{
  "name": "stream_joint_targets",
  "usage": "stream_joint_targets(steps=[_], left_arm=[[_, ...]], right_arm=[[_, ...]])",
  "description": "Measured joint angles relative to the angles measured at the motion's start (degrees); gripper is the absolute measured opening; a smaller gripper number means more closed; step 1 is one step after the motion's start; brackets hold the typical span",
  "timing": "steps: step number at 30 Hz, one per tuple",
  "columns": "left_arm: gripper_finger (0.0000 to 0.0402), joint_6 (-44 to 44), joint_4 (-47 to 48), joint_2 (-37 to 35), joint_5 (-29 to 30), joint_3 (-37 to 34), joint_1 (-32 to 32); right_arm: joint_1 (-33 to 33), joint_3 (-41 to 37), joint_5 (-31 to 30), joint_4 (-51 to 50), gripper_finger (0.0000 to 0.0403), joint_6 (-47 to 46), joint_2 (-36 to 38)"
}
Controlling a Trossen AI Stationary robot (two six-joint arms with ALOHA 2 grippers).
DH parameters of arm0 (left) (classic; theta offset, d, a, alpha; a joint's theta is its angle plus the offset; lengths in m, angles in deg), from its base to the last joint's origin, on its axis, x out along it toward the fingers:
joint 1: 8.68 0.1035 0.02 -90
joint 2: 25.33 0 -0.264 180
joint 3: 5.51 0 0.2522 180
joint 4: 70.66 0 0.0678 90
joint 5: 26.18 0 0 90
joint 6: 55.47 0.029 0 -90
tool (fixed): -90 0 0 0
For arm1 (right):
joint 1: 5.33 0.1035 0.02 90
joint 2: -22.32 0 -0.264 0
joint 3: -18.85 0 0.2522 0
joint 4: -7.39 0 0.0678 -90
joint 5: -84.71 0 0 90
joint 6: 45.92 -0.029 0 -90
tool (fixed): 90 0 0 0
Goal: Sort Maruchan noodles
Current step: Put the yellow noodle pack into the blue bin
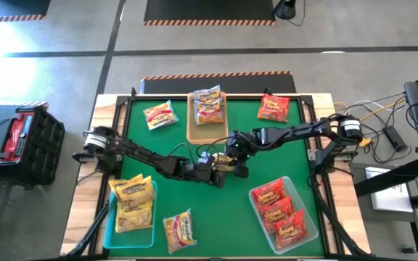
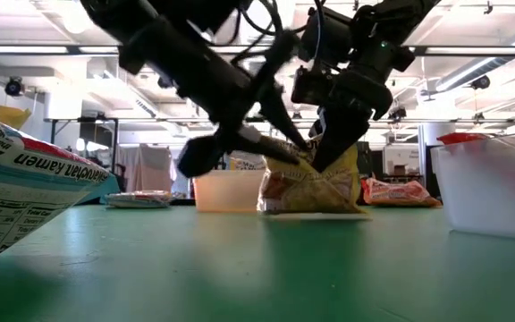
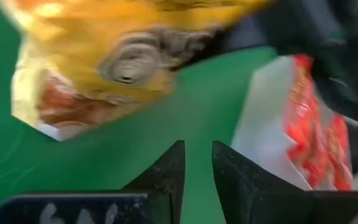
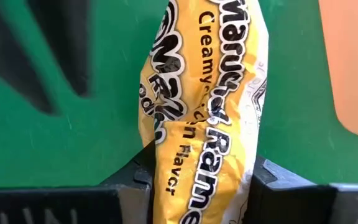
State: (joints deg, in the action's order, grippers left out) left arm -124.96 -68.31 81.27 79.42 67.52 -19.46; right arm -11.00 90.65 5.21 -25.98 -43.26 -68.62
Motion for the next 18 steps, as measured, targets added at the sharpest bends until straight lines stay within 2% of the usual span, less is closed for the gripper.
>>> stream_joint_targets(steps=[4,7,13,18], left_arm=[[0.0063,8.2,-0.1,-3.0,-1.0,0.0,-0.7],[0.0063,13.1,0.1,-5.5,-4.4,0.0,-0.9],[0.0069,16.2,4.5,-8.0,-6.1,0.0,-0.9],[0.0106,17.1,6.5,-8.0,-5.9,0.0,0.1]], right_arm=[[-0.1,0.0,0.0,-2.6,0.0117,1.2,0.2],[-0.1,0.0,0.1,-4.2,0.0115,1.9,0.2],[-0.1,0.0,0.2,-5.6,0.0118,1.9,1.4],[-0.1,0.0,0.8,-8.9,0.0118,2.5,3.4]])
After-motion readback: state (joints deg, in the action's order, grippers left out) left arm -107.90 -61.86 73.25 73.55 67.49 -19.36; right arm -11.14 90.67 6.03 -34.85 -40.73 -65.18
